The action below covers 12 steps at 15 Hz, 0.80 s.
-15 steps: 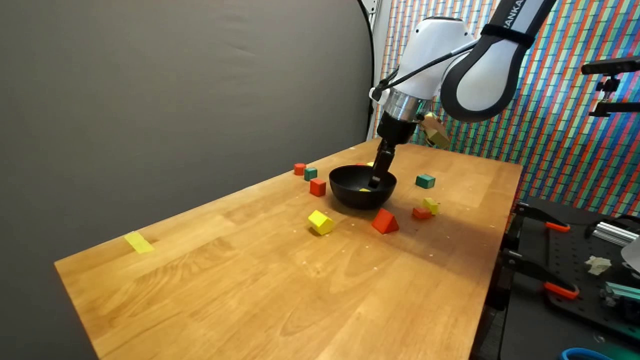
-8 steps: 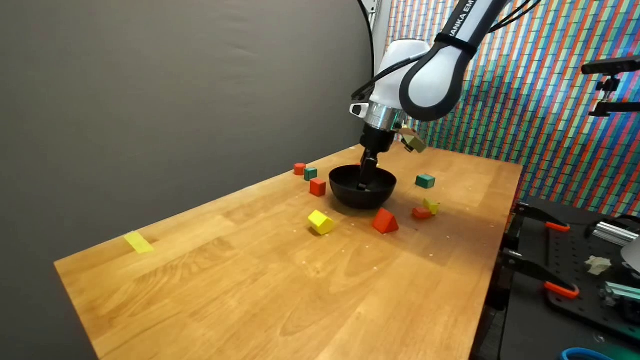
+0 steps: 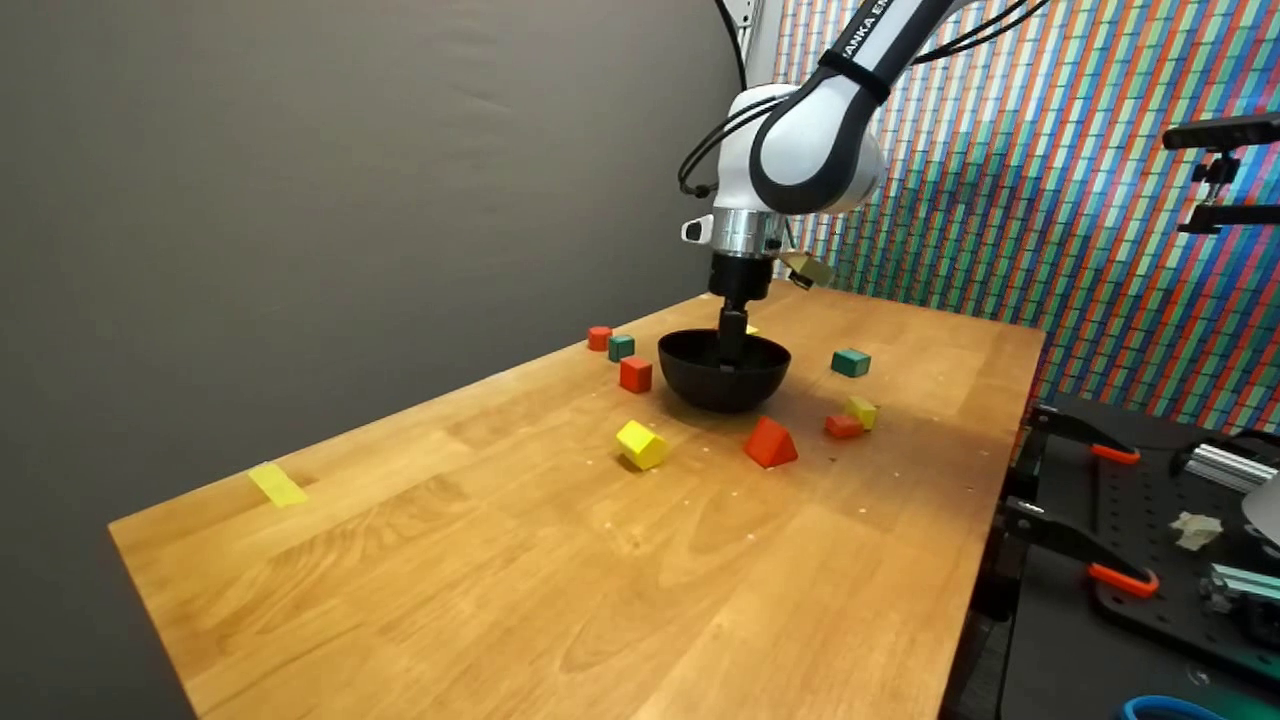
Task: Remove the objects from the bowl and put them on the table
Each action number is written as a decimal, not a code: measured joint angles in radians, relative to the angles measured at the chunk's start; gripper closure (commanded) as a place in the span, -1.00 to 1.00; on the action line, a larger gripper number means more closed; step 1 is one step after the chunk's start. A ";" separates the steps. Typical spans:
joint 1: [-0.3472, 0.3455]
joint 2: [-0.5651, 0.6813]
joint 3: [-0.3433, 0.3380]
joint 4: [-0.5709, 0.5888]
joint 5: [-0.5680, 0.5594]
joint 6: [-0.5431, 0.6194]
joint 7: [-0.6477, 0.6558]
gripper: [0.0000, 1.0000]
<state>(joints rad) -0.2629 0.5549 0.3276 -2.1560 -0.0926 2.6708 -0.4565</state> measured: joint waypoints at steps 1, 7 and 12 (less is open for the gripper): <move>0.017 0.000 -0.008 0.012 0.003 -0.039 0.001 -0.31; 0.155 -0.001 -0.101 0.077 0.003 -0.218 0.039 0.65; 0.242 -0.006 -0.157 0.091 -0.011 -0.254 0.096 0.71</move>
<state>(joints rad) -0.0212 0.5485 0.1705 -2.0653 -0.1040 2.4171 -0.3607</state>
